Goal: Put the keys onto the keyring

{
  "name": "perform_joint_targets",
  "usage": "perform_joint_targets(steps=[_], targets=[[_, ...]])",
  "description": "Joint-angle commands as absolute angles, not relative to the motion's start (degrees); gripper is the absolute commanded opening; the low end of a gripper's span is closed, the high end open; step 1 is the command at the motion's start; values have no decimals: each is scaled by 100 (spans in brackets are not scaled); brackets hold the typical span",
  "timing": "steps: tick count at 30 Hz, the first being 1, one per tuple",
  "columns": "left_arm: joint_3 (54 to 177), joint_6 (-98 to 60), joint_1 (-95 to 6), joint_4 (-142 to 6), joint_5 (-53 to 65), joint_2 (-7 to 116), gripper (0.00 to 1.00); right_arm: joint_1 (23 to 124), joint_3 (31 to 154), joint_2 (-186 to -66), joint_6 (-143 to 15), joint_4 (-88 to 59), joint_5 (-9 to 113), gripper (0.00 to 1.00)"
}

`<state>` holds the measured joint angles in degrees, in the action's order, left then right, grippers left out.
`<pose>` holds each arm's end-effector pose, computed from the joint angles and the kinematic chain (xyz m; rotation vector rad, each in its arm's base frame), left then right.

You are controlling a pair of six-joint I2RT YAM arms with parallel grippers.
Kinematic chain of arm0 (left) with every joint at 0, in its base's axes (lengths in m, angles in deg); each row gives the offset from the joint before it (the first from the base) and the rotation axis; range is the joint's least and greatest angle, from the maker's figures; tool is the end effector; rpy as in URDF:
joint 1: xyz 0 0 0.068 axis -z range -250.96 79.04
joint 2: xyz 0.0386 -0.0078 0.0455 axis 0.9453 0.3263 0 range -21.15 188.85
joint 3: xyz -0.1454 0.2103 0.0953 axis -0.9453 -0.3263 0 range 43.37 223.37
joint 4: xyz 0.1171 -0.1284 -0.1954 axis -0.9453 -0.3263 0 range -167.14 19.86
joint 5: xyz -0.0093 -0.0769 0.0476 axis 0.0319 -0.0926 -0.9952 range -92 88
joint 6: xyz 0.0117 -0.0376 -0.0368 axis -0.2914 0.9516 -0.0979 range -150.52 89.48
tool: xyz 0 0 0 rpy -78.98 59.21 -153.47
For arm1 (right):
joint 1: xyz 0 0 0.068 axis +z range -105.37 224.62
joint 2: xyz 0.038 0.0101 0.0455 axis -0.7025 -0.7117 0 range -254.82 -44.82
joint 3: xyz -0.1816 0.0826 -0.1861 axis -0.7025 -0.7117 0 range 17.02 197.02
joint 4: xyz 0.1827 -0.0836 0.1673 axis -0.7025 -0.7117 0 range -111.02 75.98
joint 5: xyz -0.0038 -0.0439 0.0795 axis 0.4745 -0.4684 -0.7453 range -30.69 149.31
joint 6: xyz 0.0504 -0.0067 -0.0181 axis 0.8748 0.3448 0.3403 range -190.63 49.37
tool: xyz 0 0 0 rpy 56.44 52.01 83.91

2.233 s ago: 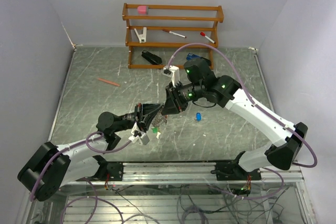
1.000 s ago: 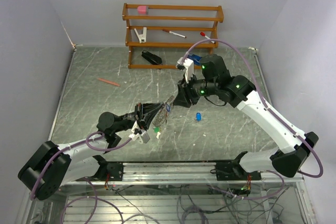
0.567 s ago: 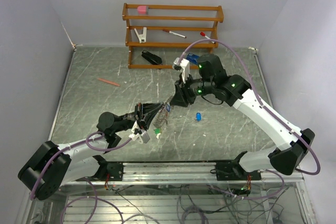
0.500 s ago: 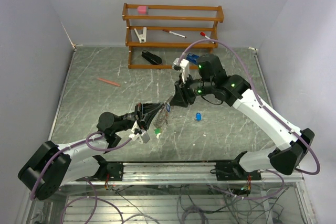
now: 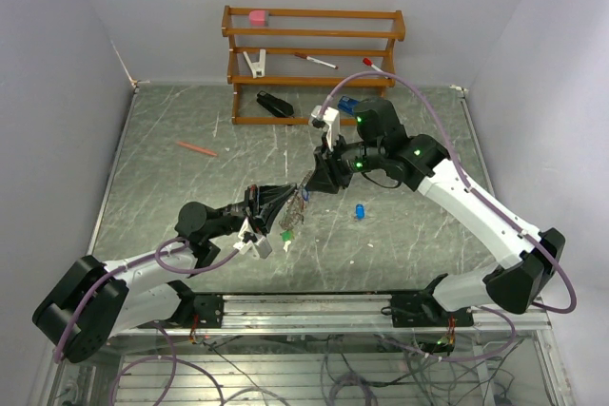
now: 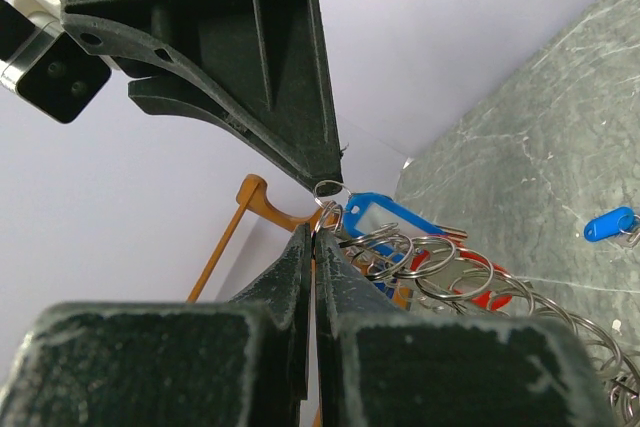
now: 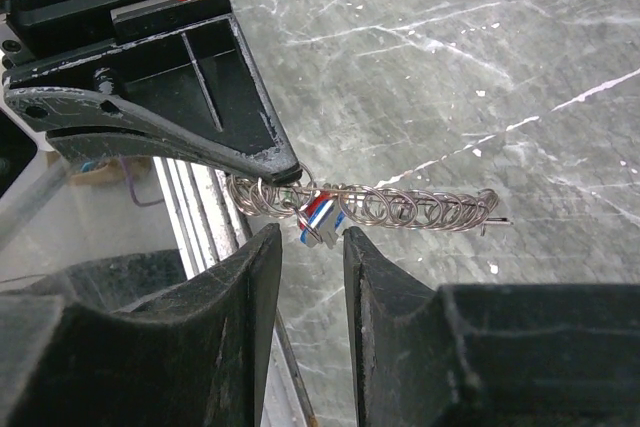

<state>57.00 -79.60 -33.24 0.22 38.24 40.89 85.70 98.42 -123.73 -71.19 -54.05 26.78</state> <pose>0.1422 -0.1390 0.2412 1.2215 0.3995 -0.2462 0.2088 0.2075 0.3797 -1.1134 2.0089 1.0100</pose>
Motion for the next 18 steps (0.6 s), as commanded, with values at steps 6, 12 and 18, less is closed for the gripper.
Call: perform_joint_targets(steps=[6, 12, 18], targets=[[5943, -7960, -3271, 931, 3935, 4032, 7, 8517, 9823, -12457, -7256, -5281, 2538, 21], [5963, -7955, -3269, 928, 3939, 4049, 7, 8522, 9823, -12466, -7240, -5280, 2490, 6], [5950, -7977, -3271, 923, 3925, 4060, 7, 8513, 9849, -12496, -7164, -5355, 2395, 0]])
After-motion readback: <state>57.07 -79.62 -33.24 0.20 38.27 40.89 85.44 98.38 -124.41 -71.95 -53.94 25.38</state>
